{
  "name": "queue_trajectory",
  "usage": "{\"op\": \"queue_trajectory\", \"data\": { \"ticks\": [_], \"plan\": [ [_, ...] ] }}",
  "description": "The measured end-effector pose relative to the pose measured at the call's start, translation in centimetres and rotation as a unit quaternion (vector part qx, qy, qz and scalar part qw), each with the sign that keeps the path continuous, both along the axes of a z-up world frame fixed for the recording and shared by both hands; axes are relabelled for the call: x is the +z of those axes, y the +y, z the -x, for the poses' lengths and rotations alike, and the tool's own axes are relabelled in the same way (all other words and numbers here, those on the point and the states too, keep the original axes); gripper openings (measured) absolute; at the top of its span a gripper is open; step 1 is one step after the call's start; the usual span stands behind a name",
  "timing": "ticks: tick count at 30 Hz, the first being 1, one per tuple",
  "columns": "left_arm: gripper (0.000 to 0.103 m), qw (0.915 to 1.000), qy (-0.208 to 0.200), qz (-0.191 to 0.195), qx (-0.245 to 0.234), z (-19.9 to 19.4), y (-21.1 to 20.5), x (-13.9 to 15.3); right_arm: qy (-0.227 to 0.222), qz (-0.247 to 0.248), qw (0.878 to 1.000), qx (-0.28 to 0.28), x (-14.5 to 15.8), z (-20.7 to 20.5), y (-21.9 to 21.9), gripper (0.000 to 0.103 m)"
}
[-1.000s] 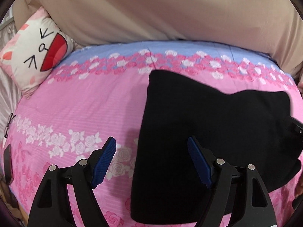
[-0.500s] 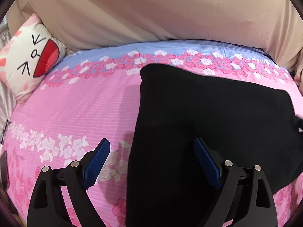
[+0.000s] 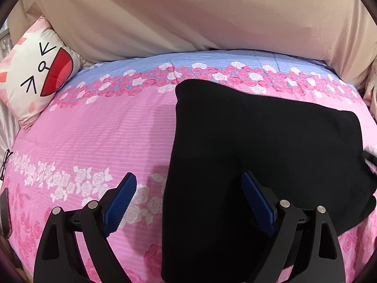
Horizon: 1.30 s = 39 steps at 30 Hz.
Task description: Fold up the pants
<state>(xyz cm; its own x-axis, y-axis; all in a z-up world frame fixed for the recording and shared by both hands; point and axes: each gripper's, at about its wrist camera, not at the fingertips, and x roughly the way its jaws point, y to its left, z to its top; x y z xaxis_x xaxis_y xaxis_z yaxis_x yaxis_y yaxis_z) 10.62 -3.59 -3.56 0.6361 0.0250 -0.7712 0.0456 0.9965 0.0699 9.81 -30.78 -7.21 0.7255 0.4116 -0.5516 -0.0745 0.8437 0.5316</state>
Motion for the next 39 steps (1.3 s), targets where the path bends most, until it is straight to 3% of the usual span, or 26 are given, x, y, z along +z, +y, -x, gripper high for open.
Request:
{"op": "queue_trajectory", "data": {
  "ticks": [3,7,10,11,12,13,15,17,20,22,24,28,31,33,36,39],
  "plan": [
    [0.088,1.0,0.005,-0.003,0.002,-0.2,-0.3,-0.5,-0.034,0.002,0.996,0.079,3.2,-1.1,4.8,0.01],
    [0.088,0.9997,-0.008,-0.023,0.005,0.3,-0.8,-0.6,-0.014,0.043,0.991,0.123,2.4,-6.3,10.6,0.016],
    [0.092,0.9998,-0.003,-0.02,0.0,0.1,-0.3,-0.5,0.053,0.07,0.995,0.057,-1.9,-11.1,8.9,0.015],
    [0.093,0.9999,-0.001,-0.015,-0.003,0.0,-0.1,-0.6,0.072,0.046,0.996,0.038,-3.3,-12.3,7.9,0.012],
    [0.093,0.9999,0.005,-0.002,-0.01,-0.2,0.2,-0.8,0.087,-0.004,0.996,0.019,-4.6,-12.7,5.5,0.0],
    [0.093,0.9999,0.01,0.006,-0.012,-0.4,0.4,-0.9,0.09,-0.036,0.995,0.009,-4.8,-12.6,4.3,0.0],
    [0.093,0.9996,0.016,0.02,-0.011,-0.6,0.8,-1.0,0.083,-0.009,0.996,-0.019,-3.4,-11.5,3.9,0.0],
    [0.093,0.9995,0.02,0.022,-0.007,-0.8,0.9,-1.1,0.063,0.008,0.998,-0.018,-1.3,-10.1,5.2,0.007],
    [0.093,0.9995,0.02,0.021,-0.009,-0.7,1.0,-1.0,0.018,0.017,0.998,0.064,1.8,-8.5,10.0,0.009],
    [0.093,0.9995,0.024,0.022,-0.007,-0.6,1.2,-0.9,0.014,0.012,0.99,0.139,2.4,-8.4,14.2,0.015],
    [0.093,0.9995,0.026,0.02,-0.004,-0.3,1.4,-0.7,0.026,0.015,0.98,0.197,2.1,-10.0,18.7,0.015],
    [0.093,0.9996,0.027,0.008,0.008,1.0,2.5,-0.3,0.063,0.041,0.966,0.249,-0.2,-12.8,24.2,0.016],
    [0.093,0.9995,0.027,0.0,0.014,1.6,3.4,-0.4,0.082,0.076,0.964,0.24,-3.0,-14.6,26.0,0.012],
    [0.093,0.9994,0.028,-0.002,0.018,1.6,3.8,-0.6,0.086,0.07,0.966,0.233,-3.4,-15.2,26.7,0.009],
    [0.093,0.9992,0.037,0.007,0.016,1.6,4.2,-0.9,0.061,0.041,0.975,0.212,-1.2,-13.8,25.4,0.012],
    [0.093,0.9994,0.031,0.003,0.014,2.1,4.4,-0.4,0.008,0.005,0.986,0.166,1.4,-9.5,19.8,0.016]
  ]
}}
